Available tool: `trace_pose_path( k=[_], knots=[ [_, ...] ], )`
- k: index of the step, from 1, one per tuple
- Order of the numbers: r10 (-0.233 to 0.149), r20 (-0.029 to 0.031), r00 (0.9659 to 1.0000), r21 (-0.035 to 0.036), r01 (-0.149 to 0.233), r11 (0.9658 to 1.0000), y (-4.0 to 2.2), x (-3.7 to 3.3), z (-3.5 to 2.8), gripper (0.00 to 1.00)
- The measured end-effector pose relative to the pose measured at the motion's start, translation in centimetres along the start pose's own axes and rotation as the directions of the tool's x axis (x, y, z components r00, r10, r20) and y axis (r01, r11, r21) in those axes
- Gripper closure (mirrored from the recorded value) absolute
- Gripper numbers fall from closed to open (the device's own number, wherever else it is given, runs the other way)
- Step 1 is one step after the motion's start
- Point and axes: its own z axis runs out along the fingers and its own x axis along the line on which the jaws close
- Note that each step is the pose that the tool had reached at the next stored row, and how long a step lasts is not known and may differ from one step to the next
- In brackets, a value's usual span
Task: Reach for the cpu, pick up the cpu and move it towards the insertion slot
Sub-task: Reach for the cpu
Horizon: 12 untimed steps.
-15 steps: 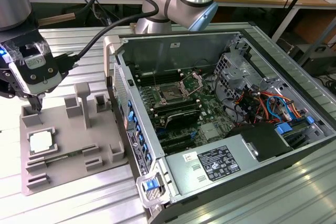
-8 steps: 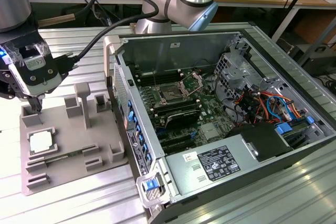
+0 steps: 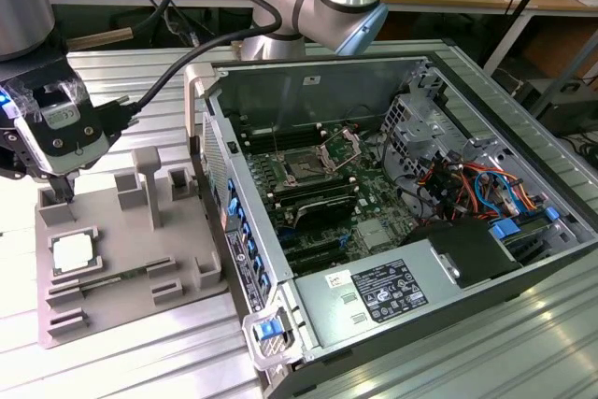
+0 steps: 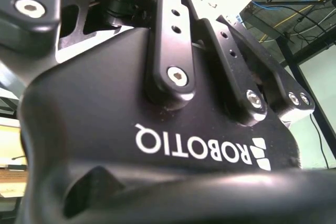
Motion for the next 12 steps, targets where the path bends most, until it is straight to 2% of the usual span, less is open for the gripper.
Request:
trace_pose_path(
  k=[12],
  knots=[
    [0.000, -0.0001, 1.0000, 0.0001, 0.000, 1.0000, -0.09, 0.13, 0.21, 0.89]
  ],
)
